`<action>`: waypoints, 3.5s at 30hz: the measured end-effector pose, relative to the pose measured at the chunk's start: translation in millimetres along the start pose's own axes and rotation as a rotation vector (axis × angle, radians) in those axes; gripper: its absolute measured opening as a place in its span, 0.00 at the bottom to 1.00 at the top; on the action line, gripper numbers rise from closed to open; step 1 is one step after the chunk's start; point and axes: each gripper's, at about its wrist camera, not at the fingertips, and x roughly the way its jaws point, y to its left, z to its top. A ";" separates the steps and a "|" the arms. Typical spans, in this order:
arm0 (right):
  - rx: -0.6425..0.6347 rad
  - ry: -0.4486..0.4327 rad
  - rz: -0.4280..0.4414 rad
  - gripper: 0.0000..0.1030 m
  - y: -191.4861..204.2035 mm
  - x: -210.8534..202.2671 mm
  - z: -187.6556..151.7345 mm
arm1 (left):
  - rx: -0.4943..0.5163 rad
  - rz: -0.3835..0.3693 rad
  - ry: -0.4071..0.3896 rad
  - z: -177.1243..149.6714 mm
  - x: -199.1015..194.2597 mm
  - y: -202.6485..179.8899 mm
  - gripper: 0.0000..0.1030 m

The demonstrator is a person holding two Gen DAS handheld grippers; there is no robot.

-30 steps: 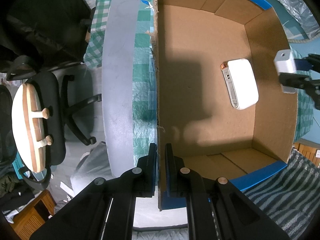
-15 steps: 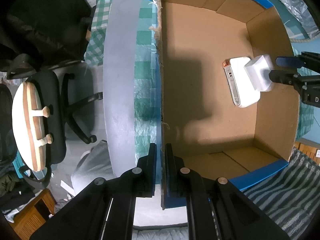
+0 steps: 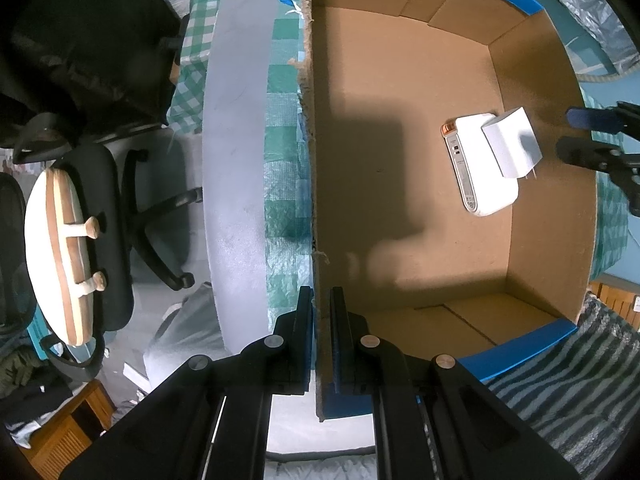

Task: Organize rigid objects
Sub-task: 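Move the right gripper back to the black round fan on the table, then grasp the black round fan with the right gripper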

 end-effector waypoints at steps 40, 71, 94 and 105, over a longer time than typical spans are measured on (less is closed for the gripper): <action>0.256 0.126 -0.018 0.74 -101.6 20.1 -175.2 | 0.023 0.012 0.027 3.2 3.1 -1.4 0.08; 0.275 0.196 -0.039 0.61 -99.1 93.4 -198.7 | 0.029 0.007 0.035 0.2 5.8 -0.5 0.08; 0.213 0.081 -0.028 0.60 -81.1 19.8 -169.8 | 0.038 0.013 0.043 4.2 6.1 -0.8 0.08; 0.129 0.019 -0.029 0.60 -68.7 -25.1 -119.3 | 0.039 0.015 0.044 4.5 7.1 -1.2 0.08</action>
